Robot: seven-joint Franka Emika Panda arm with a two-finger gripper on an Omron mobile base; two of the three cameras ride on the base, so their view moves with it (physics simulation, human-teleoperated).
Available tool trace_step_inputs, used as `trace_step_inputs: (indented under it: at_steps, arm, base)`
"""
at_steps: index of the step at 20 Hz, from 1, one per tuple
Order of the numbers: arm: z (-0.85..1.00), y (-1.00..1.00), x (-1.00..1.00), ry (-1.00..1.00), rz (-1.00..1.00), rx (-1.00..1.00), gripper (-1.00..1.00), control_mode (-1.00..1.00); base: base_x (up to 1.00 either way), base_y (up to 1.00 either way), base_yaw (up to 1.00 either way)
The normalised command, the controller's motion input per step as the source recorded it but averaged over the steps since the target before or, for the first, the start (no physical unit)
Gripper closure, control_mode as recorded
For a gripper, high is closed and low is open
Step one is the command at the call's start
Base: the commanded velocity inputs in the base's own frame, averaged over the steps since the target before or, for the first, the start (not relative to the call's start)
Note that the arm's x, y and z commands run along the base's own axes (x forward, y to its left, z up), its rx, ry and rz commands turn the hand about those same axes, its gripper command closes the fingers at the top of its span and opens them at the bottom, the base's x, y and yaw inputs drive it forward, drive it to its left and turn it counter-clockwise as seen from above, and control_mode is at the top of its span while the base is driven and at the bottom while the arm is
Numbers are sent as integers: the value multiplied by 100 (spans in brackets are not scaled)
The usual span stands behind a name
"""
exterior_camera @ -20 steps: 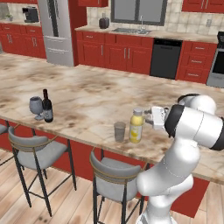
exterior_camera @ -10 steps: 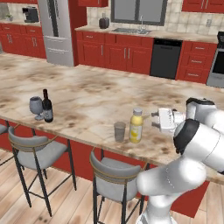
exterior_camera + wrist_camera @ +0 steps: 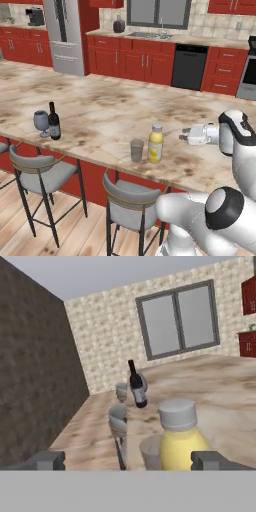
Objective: There is a wine glass and glass cup on the dining counter. Place the wine bottle next to the wine glass and the juice bottle next to the glass cup.
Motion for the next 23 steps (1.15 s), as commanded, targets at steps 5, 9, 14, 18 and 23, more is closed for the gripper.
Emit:
trace_step_inputs:
  at_steps: [5,9,14,18,23]
  arm:
    - [26,0,-49,22,-25,-8,-100,-100]
    - [24,0,-49,23,-24,-12,-100,-100]
    - [27,-2,-44,28,-24,-15,-100,-100]
    - [20,-3,-54,23,-22,-15,-100,-100]
    - [10,-4,-62,12,-15,-27,-100,-100]
  base:
    - [0,0,0]
    - [0,0,0]
    - [0,0,0]
    - [0,0,0]
    - [0,0,0]
